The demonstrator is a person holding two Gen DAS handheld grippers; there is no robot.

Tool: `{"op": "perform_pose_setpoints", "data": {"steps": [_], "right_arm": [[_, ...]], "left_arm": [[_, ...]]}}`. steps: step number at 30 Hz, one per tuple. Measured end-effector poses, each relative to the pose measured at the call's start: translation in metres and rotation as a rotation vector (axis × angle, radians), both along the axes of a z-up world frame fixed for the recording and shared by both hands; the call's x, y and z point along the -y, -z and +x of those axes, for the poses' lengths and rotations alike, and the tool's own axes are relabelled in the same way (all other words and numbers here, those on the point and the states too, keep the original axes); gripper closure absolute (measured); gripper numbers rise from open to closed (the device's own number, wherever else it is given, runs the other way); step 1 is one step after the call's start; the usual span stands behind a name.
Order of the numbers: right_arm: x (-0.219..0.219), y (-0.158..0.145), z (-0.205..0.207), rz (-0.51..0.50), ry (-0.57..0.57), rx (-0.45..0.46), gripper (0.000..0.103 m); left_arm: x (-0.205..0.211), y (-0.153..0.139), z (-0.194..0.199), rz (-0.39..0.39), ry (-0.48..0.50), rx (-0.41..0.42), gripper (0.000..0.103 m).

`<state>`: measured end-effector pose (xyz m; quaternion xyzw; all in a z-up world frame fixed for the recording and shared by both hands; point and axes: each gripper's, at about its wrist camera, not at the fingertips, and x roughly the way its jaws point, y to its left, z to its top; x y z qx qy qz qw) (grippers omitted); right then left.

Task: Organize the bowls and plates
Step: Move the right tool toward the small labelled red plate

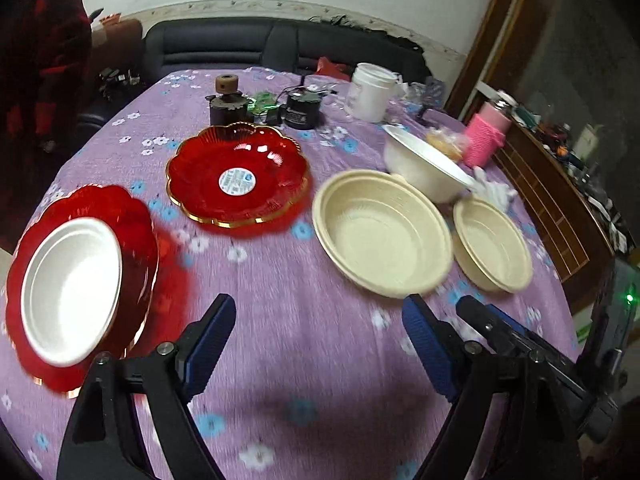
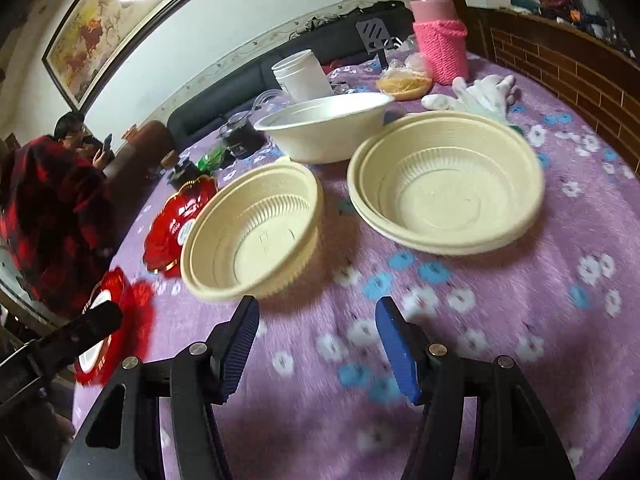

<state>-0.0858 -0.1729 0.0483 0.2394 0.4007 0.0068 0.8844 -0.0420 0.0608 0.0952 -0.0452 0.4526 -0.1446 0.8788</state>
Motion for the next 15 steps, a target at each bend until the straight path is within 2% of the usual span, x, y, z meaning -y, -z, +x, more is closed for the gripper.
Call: {"op": "perform_pose_setpoints", "data": {"steps": [2,4,9,12,15], "right_arm": [[0.0,0.002,0.015,0.029,0.005,-0.011,0.038],[0.0,0.005,0.03,0.058,0.015,-0.022,0.038],[-0.001,0.017,0.067,0.109,0.019,-0.084,0.038],[-0.004,0.022,0.071,0.13,0.004,-0.102,0.038],[-0.006,0.024,0.07,0.121,-0.004,-0.107,0.038]], "left_arm": [[-0.001,0.006,0.012,-0.012,-0.014,-0.042,0.029],[-0.002,0.014,0.019,-0.022,-0.025,-0.075,0.029],[-0.006,0.028,0.02,0.011,-0.066,-0.094,0.029],[-0.005,0.03,0.017,0.055,-0.081,-0.076,0.029],[-0.004,0.026,0.012,0.119,-0.099,-0.02,0.029]]}}
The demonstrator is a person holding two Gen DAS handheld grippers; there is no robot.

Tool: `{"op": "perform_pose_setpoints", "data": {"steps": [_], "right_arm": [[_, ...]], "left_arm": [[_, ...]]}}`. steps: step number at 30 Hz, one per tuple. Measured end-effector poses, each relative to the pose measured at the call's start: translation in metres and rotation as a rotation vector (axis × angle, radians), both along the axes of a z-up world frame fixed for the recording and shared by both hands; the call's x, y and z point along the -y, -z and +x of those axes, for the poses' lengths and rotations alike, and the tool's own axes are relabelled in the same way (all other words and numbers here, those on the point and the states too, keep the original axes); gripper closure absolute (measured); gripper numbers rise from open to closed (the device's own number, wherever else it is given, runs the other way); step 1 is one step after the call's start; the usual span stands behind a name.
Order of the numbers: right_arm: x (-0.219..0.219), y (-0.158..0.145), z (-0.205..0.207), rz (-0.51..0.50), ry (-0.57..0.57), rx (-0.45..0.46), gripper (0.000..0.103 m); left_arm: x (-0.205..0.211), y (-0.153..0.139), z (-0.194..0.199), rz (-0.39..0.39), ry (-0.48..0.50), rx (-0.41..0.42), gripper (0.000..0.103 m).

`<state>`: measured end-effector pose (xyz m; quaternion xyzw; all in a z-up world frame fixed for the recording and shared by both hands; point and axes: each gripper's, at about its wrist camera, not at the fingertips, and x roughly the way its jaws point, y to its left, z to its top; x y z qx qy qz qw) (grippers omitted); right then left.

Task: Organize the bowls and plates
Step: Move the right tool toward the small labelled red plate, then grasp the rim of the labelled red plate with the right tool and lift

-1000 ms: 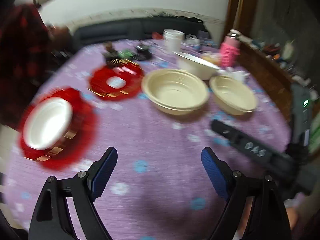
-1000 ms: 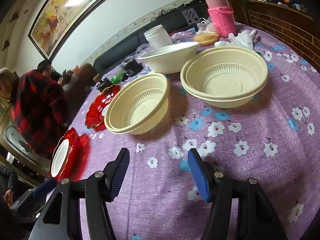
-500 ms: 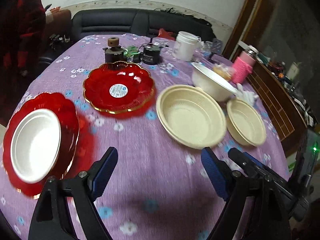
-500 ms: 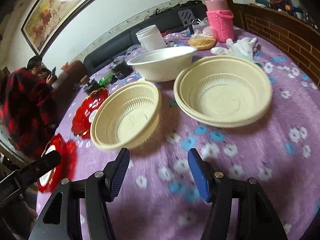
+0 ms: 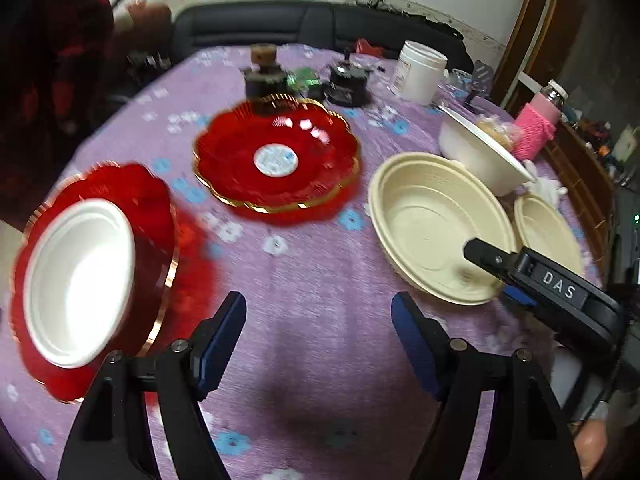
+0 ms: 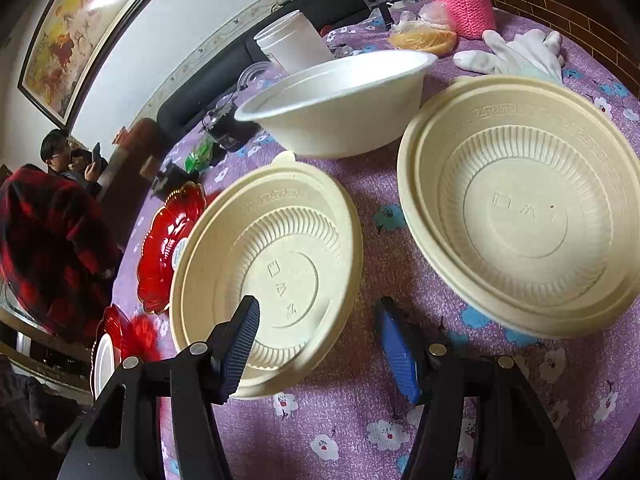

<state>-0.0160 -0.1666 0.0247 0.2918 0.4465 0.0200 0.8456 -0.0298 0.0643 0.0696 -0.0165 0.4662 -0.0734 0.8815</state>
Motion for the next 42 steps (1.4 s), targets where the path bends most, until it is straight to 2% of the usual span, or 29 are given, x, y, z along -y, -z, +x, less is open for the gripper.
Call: {"op": "perform_pose_setpoints", "data": {"steps": [5,10,13,15,18,20,23,26,29,31,33,37,39,42], "right_arm": [[0.0,-0.004,-0.012,-0.015,-0.016,0.008,0.038],[-0.002,-0.027,-0.031,-0.056,-0.025,0.051,0.038],[-0.012,-0.046,-0.036,-0.084,-0.043,0.103,0.038],[-0.021,-0.059,-0.033,-0.096,-0.073,0.128,0.038],[-0.034,-0.078,-0.018,-0.101,-0.13,0.135,0.038],[-0.043,-0.09,-0.003,-0.118,-0.169,0.146,0.038],[-0.06,-0.105,0.025,-0.202,-0.212,0.18,0.038],[-0.076,-0.105,0.055,-0.221,-0.259,0.168,0.038],[-0.103,-0.09,0.095,-0.291,-0.335,0.105,0.038],[-0.115,-0.076,0.113,-0.335,-0.371,0.06,0.038],[-0.124,-0.06,0.129,-0.385,-0.381,0.019,0.038],[-0.125,-0.034,0.148,-0.362,-0.38,-0.045,0.038],[-0.126,-0.025,0.154,-0.357,-0.383,-0.06,0.038],[-0.131,-0.019,0.159,-0.382,-0.398,-0.071,0.038]], "left_arm": [[0.0,-0.006,-0.002,0.062,-0.012,0.051,0.028],[-0.002,-0.025,-0.012,0.148,-0.023,0.135,0.028],[-0.003,-0.04,-0.021,0.153,-0.01,0.183,0.027],[-0.002,-0.05,-0.023,0.136,0.034,0.189,0.026],[-0.009,-0.062,-0.009,0.069,0.094,0.135,0.026],[-0.023,-0.07,0.014,0.013,0.095,0.076,0.026],[-0.044,-0.072,0.058,-0.03,0.077,0.025,0.026],[-0.062,-0.06,0.103,-0.042,0.056,-0.001,0.026],[-0.081,-0.033,0.143,-0.093,-0.008,-0.094,0.026],[-0.083,-0.02,0.161,-0.077,-0.02,-0.134,0.026],[-0.081,-0.009,0.177,-0.029,-0.034,-0.162,0.028],[-0.075,0.007,0.196,0.002,-0.031,-0.213,0.03],[-0.072,0.015,0.201,0.025,-0.024,-0.236,0.035],[-0.069,0.027,0.208,0.035,-0.013,-0.291,0.05]]}}
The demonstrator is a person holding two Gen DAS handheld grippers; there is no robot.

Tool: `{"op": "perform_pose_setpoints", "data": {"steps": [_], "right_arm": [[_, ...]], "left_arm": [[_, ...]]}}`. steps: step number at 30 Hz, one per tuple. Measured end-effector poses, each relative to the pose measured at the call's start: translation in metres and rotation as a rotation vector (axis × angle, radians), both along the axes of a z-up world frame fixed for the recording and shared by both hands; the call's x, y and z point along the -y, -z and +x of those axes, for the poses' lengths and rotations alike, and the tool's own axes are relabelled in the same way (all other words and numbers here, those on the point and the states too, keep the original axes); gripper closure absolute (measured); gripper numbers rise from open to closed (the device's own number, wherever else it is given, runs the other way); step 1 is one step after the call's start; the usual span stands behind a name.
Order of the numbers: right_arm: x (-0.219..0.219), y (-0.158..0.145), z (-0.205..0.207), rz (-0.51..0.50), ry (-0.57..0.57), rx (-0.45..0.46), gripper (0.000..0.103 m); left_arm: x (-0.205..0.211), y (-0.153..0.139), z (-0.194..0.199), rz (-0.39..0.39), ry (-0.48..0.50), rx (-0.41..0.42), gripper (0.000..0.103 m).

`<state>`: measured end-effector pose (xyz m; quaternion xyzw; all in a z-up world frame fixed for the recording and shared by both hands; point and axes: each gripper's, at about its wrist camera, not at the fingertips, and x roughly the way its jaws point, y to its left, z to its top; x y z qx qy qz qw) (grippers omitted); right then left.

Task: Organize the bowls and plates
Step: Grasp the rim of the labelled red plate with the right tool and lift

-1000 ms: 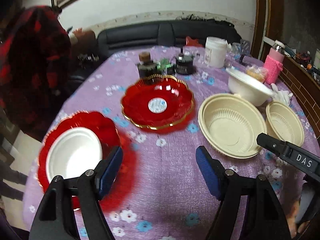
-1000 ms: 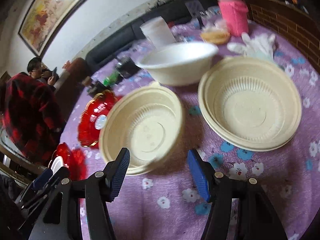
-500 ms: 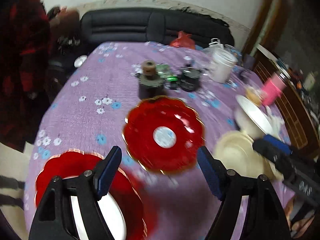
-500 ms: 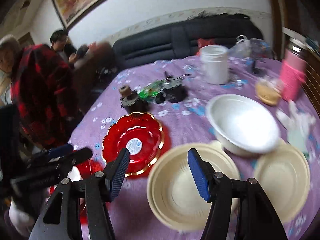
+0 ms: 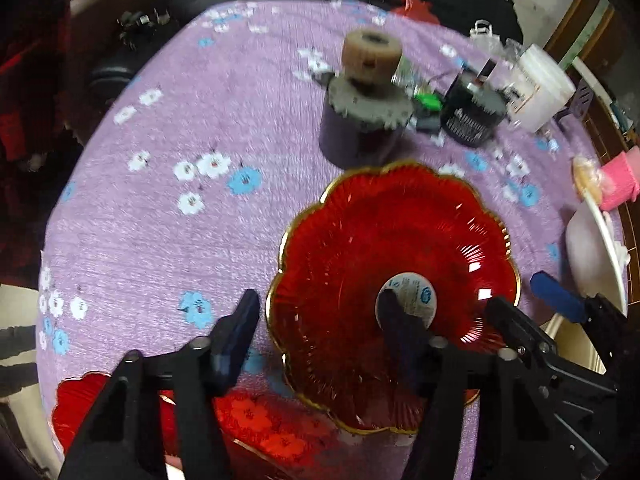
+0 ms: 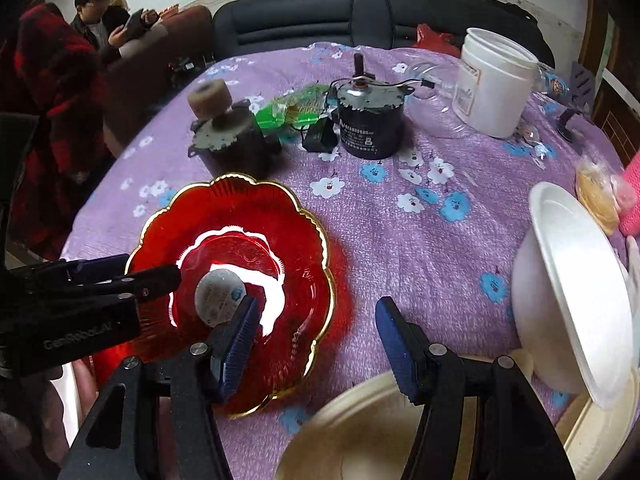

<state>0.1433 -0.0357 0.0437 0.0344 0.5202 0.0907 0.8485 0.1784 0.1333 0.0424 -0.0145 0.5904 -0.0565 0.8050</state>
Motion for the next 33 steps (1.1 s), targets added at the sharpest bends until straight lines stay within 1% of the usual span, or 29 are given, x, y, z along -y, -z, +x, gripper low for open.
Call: {"op": "perform_pose_setpoints", "data": {"steps": [1,3,5,6,7,8,9,10,11,13,16,19,24,27,33], "right_arm": [[-0.001,0.001,0.001,-0.008,-0.004,-0.003,0.038],[-0.005,0.002,0.004,-0.021,-0.019,-0.004,0.038],[-0.011,0.005,0.006,-0.032,-0.05,-0.018,0.042],[-0.014,0.007,0.008,-0.032,-0.062,-0.03,0.051],[-0.016,0.01,0.009,-0.048,-0.066,-0.042,0.055],[-0.017,0.01,0.009,-0.076,-0.059,-0.033,0.058],[-0.017,0.01,0.009,-0.074,-0.055,-0.03,0.061],[-0.014,0.009,0.008,-0.064,-0.046,-0.028,0.069],[-0.012,0.009,0.007,-0.054,-0.036,-0.028,0.074],[-0.001,0.007,0.006,-0.001,-0.009,-0.032,0.083],[0.009,0.001,0.002,0.064,0.027,-0.028,0.085],[0.014,-0.007,-0.004,0.11,0.05,-0.006,0.085],[0.019,-0.031,-0.024,0.19,0.071,0.041,0.085],[0.014,-0.045,-0.037,0.209,0.058,0.058,0.085],[-0.014,-0.066,-0.065,0.221,0.002,0.097,0.085]], "left_arm": [[0.0,0.004,0.003,-0.003,-0.001,-0.015,0.053],[0.001,0.007,0.005,-0.006,0.004,-0.022,0.054],[0.001,0.01,0.006,-0.01,0.001,-0.028,0.056],[0.001,0.011,0.006,-0.016,0.002,-0.03,0.057],[0.001,0.011,0.006,-0.017,-0.001,-0.028,0.058],[0.0,0.011,0.005,-0.017,-0.007,-0.028,0.058],[0.0,0.011,0.004,-0.017,-0.012,-0.028,0.058],[-0.001,0.01,0.003,-0.016,-0.02,-0.028,0.058],[-0.003,0.01,0.002,-0.018,-0.03,-0.029,0.058],[-0.006,0.008,-0.001,-0.035,-0.039,-0.025,0.058],[-0.008,-0.001,-0.008,-0.056,-0.047,-0.004,0.058],[-0.006,-0.015,-0.018,-0.048,-0.043,0.038,0.057],[-0.007,-0.042,-0.039,-0.065,-0.052,0.099,0.057],[-0.018,-0.054,-0.056,-0.068,-0.063,0.128,0.057],[-0.05,-0.063,-0.093,-0.087,-0.114,0.14,0.057]]}}
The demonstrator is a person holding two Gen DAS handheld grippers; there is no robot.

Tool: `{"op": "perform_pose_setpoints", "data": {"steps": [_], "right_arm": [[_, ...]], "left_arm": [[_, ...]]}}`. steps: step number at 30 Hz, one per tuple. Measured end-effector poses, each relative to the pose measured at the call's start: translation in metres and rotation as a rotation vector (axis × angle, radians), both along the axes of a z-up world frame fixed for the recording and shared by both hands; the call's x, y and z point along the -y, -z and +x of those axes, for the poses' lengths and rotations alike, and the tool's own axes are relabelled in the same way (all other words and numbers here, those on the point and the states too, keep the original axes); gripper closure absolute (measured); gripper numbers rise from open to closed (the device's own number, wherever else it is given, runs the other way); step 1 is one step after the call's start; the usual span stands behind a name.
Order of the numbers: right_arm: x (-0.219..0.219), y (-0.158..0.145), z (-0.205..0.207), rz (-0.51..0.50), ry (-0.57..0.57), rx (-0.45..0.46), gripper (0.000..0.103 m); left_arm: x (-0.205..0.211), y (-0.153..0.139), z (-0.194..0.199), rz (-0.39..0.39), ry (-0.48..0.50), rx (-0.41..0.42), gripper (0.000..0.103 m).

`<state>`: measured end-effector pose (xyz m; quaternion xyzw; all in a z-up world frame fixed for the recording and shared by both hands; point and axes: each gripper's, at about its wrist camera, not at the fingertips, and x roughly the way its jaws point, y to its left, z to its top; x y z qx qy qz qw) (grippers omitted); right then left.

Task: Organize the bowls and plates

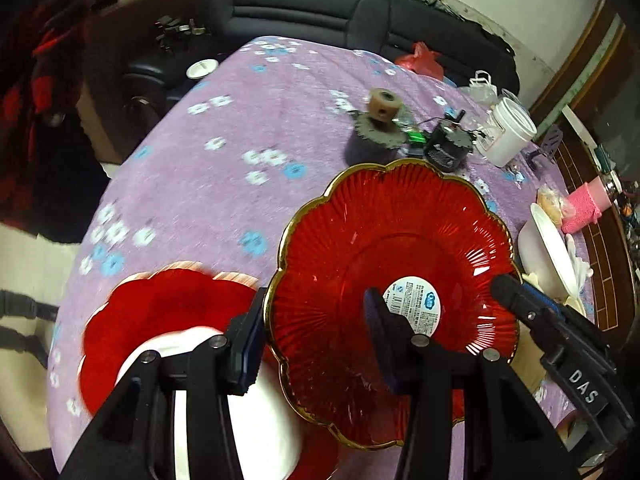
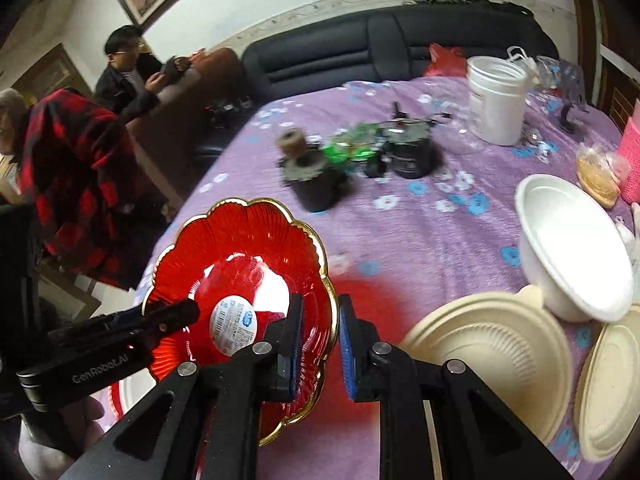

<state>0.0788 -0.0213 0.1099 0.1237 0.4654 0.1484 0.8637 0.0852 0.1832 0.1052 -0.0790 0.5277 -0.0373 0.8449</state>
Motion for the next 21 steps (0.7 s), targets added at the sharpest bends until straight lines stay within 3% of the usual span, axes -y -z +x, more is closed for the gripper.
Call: {"op": "perform_pose_setpoints", "data": {"steps": [7,14,21], "right_arm": [[-0.056,-0.005,-0.028,0.018,-0.104,0.017,0.084],[-0.1,0.016,-0.045,0.007,-0.175,-0.02,0.084],[-0.122,0.033,-0.05,0.004,-0.189,-0.058,0.083]], "left_arm": [[-0.055,-0.001,-0.047,-0.011,-0.091,0.006,0.057],[-0.097,0.006,-0.088,0.016,-0.172,0.012,0.057],[-0.113,0.028,-0.095,0.027,-0.201,-0.028,0.057]]}}
